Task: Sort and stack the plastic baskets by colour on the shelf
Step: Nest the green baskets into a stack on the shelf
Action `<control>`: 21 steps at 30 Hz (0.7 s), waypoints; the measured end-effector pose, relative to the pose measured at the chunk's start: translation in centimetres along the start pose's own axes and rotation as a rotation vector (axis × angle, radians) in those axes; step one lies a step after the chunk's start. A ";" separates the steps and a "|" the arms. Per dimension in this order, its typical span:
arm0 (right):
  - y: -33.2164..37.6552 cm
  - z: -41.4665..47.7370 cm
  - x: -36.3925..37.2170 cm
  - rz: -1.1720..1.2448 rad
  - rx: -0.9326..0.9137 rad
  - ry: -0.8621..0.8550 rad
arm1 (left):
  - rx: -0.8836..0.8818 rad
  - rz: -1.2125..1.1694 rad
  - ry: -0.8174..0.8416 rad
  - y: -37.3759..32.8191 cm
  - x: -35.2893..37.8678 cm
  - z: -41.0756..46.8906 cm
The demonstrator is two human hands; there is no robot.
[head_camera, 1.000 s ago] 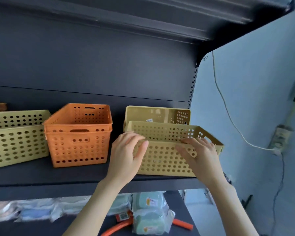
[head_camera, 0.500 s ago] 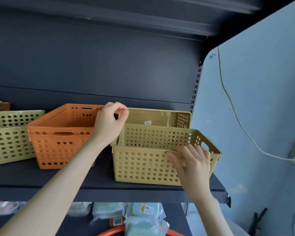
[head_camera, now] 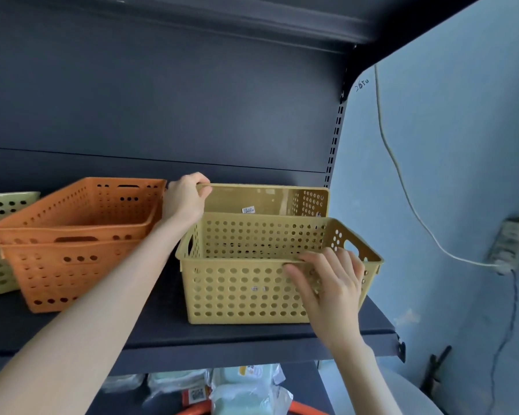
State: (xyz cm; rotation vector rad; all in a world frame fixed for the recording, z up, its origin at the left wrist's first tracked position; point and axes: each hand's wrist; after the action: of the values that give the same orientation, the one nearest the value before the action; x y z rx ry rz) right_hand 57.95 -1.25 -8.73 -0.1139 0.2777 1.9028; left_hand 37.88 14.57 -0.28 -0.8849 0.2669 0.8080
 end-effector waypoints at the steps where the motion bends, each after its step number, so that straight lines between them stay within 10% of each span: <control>1: 0.0 0.0 0.0 0.004 0.002 -0.003 | 0.001 -0.008 -0.028 0.1 0.1 0.2; 21: 0.1 0.0 0.0 0.017 0.010 0.021 | 0.322 -0.212 -0.457 -3.2 -5.3 0.9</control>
State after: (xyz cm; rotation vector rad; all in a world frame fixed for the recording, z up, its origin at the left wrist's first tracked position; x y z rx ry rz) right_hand 57.83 -1.29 -8.71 -0.1246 0.3031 1.9175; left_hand 36.49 11.31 4.92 -0.4010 -0.0982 0.7221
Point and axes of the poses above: each hand's wrist, its own z-axis towards the middle knuckle, its own x-axis out of the palm, y = z × x, and after that the axes turned 3 degrees about -y, right-handed
